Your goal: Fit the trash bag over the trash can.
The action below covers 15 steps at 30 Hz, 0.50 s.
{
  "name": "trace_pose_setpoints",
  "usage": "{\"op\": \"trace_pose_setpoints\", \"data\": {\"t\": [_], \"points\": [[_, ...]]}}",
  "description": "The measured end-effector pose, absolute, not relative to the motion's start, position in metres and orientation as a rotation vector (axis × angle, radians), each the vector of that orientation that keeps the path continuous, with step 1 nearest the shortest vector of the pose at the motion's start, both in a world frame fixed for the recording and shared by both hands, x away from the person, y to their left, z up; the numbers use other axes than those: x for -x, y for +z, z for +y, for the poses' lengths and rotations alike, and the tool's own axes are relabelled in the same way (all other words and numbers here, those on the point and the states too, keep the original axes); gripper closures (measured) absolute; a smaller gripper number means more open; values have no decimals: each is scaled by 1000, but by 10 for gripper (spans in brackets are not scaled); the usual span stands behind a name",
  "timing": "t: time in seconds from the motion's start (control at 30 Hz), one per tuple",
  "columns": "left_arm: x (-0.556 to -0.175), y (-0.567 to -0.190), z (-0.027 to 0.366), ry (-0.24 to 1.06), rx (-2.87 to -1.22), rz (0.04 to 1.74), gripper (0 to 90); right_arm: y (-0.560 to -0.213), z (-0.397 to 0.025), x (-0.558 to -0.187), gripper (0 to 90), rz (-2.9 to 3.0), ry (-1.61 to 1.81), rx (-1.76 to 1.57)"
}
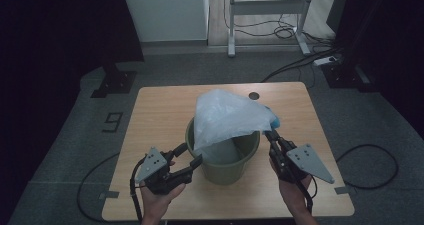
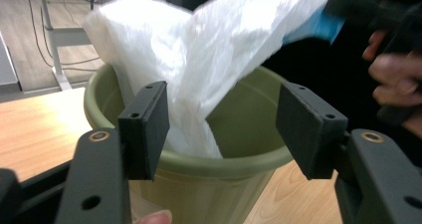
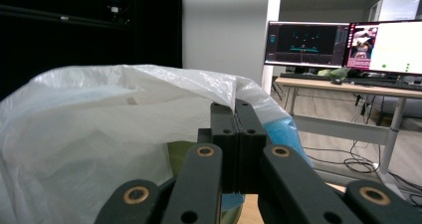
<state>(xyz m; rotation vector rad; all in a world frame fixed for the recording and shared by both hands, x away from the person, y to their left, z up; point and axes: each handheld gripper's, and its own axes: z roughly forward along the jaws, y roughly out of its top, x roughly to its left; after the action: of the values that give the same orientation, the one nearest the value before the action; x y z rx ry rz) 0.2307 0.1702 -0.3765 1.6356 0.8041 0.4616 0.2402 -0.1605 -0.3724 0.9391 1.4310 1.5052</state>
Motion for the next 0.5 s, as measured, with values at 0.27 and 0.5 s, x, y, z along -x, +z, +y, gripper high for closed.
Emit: {"op": "trace_pose_setpoints", "data": {"t": [0.27,0.5], "points": [[-240,-365,174,493,-1594,840,356,-387,-159,-233,884,1485,1499,-902],[-257,-362,169,494,-1609,867,358,-400,-162,-226,884,1512,1472,-901]]}}
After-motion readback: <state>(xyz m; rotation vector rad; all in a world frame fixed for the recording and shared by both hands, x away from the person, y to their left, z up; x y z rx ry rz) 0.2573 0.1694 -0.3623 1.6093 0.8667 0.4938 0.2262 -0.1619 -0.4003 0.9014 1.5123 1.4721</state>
